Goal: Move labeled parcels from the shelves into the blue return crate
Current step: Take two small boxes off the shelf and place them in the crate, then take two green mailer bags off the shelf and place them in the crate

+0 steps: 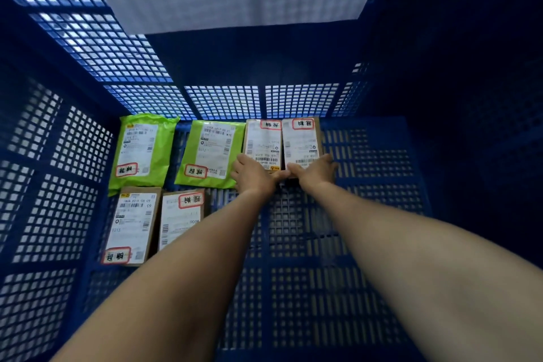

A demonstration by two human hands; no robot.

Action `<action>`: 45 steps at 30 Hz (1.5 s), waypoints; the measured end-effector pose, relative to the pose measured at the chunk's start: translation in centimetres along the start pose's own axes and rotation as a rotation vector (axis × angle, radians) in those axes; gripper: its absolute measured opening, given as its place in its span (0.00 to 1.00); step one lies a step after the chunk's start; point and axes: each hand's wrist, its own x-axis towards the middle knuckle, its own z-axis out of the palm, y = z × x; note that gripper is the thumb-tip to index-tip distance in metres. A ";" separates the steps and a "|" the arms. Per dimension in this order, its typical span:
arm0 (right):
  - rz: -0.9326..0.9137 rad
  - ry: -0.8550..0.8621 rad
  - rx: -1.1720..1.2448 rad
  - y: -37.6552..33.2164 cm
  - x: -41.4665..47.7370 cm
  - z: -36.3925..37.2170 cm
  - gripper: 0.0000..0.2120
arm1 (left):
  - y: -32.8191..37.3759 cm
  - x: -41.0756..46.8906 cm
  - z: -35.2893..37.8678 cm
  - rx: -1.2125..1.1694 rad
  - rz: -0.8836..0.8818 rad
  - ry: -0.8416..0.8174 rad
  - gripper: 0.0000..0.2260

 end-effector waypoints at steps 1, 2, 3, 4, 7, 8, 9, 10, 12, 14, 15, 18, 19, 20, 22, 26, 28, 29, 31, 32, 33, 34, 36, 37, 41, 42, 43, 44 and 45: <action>-0.003 0.000 -0.013 -0.1 -0.1 -0.1 0.38 | 0.0 0.0 -0.2 0.000 0.000 -0.013 0.46; -0.005 0.008 -0.031 -0.2 -0.1 -0.2 0.37 | 0.1 0.1 -0.4 0.006 -0.001 -0.023 0.46; -0.009 0.022 -0.048 -0.3 -0.2 -0.3 0.36 | 0.1 0.1 -0.6 0.021 -0.002 -0.034 0.46; -0.018 0.040 -0.063 -0.6 -0.2 -0.5 0.35 | 0.2 0.0 -0.8 0.041 -0.001 -0.044 0.46; -0.090 0.080 -0.125 -1.6 -0.6 -1.5 0.32 | 0.6 -0.2 -1.8 0.111 0.021 -0.060 0.46; -0.117 0.085 -0.145 -2.1 -0.7 -1.9 0.32 | 0.8 -0.3 -2.4 0.149 0.038 -0.052 0.46; -0.148 0.095 -0.156 -2.6 -1.0 -2.5 0.31 | 1.2 -0.5 -3.0 0.182 0.060 -0.035 0.45; -0.185 0.109 -0.162 -3.2 -1.2 -3.0 0.31 | 1.6 -0.6 -3.9 0.204 0.092 -0.010 0.43; -0.276 0.132 -0.166 -4.5 -2.2 -4.5 0.26 | 2.9 -1.0 -5.8 0.206 0.188 0.053 0.36; -0.379 0.132 -0.147 -6.1 -3.8 -6.2 0.21 | 4.3 -1.6 -8.1 0.150 0.292 0.126 0.28; -0.427 0.117 -0.117 -7.0 -5.0 -7.1 0.20 | 5.1 -2.3 -9.3 0.107 0.332 0.154 0.26; -0.548 0.048 -0.005 -9.6 -9.4 -10.2 0.17 | 7.4 -5.4 -13.3 -0.016 0.412 0.192 0.21; -0.578 0.028 0.016 -10.5 -11.2 -11.5 0.17 | 8.1 -6.8 -14.6 -0.048 0.421 0.196 0.20; -0.603 0.013 0.038 -11.5 -13.1 -12.8 0.17 | 8.8 -8.2 -16.1 -0.084 0.424 0.201 0.19; -0.643 -0.015 0.100 -13.5 -17.1 -15.9 0.17 | 10.4 -11.4 -19.3 -0.176 0.418 0.215 0.17; -0.727 -0.041 0.233 -18.2 -24.9 -22.5 0.15 | 14.9 -18.2 -27.5 -0.421 0.422 0.225 0.12; -0.774 -0.066 0.286 -21.1 -29.0 -26.1 0.14 | 17.5 -21.8 -32.3 -0.496 0.448 0.225 0.11; -0.794 -0.079 0.317 -22.8 -31.3 -28.1 0.13 | 18.9 -23.7 -34.9 -0.530 0.471 0.229 0.10; -0.834 -0.114 0.380 -26.3 -35.9 -32.1 0.12 | 21.7 -27.8 -40.2 -0.598 0.522 0.238 0.09; -0.859 -0.131 0.400 -28.0 -38.3 -34.0 0.12 | 22.9 -29.9 -42.9 -0.623 0.545 0.244 0.10; -0.890 -0.141 0.412 -29.8 -40.8 -36.0 0.13 | 24.2 -31.9 -45.8 -0.642 0.570 0.256 0.10; -0.925 -0.146 0.427 -31.6 -43.3 -37.9 0.14 | 25.3 -34.0 -48.7 -0.658 0.597 0.270 0.10; -0.984 -0.158 0.475 -35.3 -48.3 -41.6 0.14 | 27.4 -37.9 -54.4 -0.685 0.662 0.306 0.08; -1.009 -0.168 0.497 -37.0 -50.7 -43.3 0.13 | 28.3 -39.8 -57.2 -0.697 0.692 0.322 0.07; -1.148 -0.235 0.584 -43.7 -60.6 -49.8 0.05 | 31.6 -47.7 -67.7 -0.764 0.816 0.394 0.05; -1.187 -0.255 0.603 -45.0 -63.0 -51.1 0.04 | 32.2 -49.5 -70.0 -0.780 0.847 0.421 0.05; -1.227 -0.270 0.616 -46.1 -65.2 -52.2 0.04 | 32.6 -51.3 -72.0 -0.786 0.878 0.455 0.05; -1.264 -0.279 0.631 -47.0 -67.2 -53.3 0.07 | 33.0 -53.1 -73.7 -0.789 0.909 0.490 0.05; -1.299 -0.290 0.645 -47.6 -69.1 -54.1 0.10 | 33.2 -54.8 -75.3 -0.793 0.937 0.528 0.05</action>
